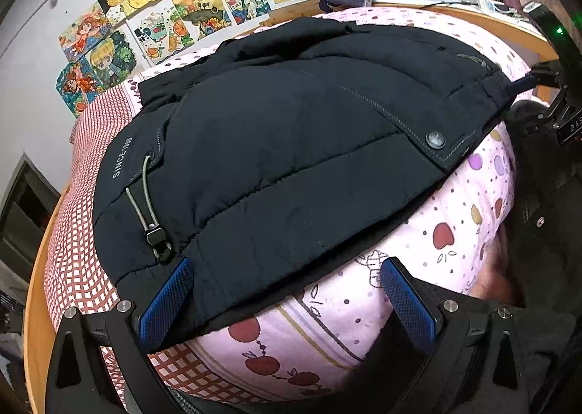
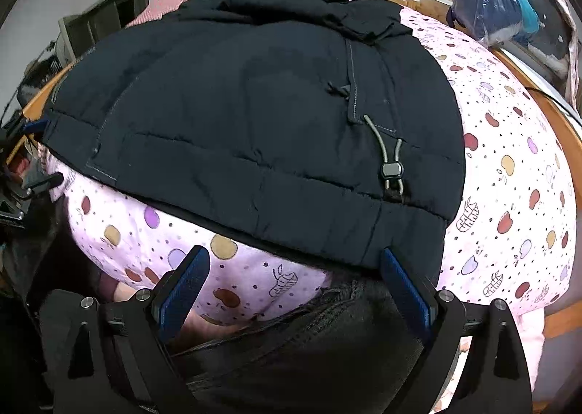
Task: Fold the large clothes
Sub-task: 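Grasp the folded edge of the jacket with both grippers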
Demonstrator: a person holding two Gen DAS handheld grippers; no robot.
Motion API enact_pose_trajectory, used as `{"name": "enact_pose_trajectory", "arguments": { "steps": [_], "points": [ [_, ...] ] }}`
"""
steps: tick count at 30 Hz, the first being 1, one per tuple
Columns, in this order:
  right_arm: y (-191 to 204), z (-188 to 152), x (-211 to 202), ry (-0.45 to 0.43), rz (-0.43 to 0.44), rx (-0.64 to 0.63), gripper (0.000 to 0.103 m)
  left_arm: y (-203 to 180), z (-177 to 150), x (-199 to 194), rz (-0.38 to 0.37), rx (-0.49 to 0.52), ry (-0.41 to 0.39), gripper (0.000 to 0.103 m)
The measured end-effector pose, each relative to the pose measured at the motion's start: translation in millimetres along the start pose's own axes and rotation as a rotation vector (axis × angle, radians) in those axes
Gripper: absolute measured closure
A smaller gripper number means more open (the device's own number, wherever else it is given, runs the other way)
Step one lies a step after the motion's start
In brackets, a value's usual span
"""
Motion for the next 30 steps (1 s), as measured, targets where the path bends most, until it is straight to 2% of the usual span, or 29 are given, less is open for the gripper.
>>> {"name": "enact_pose_trajectory", "arguments": {
  "steps": [6, 9, 15, 17, 20, 23, 25, 30],
  "points": [
    [5, 0, 3, 0.014, -0.071, -0.078, 0.011, -4, -4, 6, 0.074, 0.045, 0.032, 0.000],
    [7, 0, 7, 0.030, -0.079, -0.105, 0.011, -7, -6, 9, 0.121, 0.066, 0.039, 0.000],
    [7, 6, 11, 0.031, -0.095, -0.116, 0.011, -6, -6, 4, 0.145, 0.052, 0.014, 0.001],
    [9, 6, 12, 0.028, -0.108, -0.137, 0.011, -4, -5, 3, 0.168, 0.053, 0.004, 0.005],
    [13, 7, 14, 0.025, -0.124, -0.168, 0.011, -2, -6, 1, 0.213, 0.052, -0.010, 0.017],
    [14, 7, 15, 0.027, -0.131, -0.181, 0.011, 7, -1, -4, 0.247, 0.034, -0.034, 0.035],
    [14, 8, 16, 0.027, -0.149, -0.190, 0.011, 12, 2, -8, 0.247, 0.013, -0.052, 0.046],
    [21, 8, 20, 0.024, -0.233, -0.256, 0.012, 21, 10, -16, 0.217, -0.026, -0.091, 0.059]
  ]
}}
Point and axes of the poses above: each gripper's, at about its wrist camera, not at the fingertips, and x roughly the way its jaws point, y to its left, z to its top, the point moved 7 cm from there along x, roughly the way its jaws point, and after that the axes turned 13 degrees about -z, right-handed, at the moved point
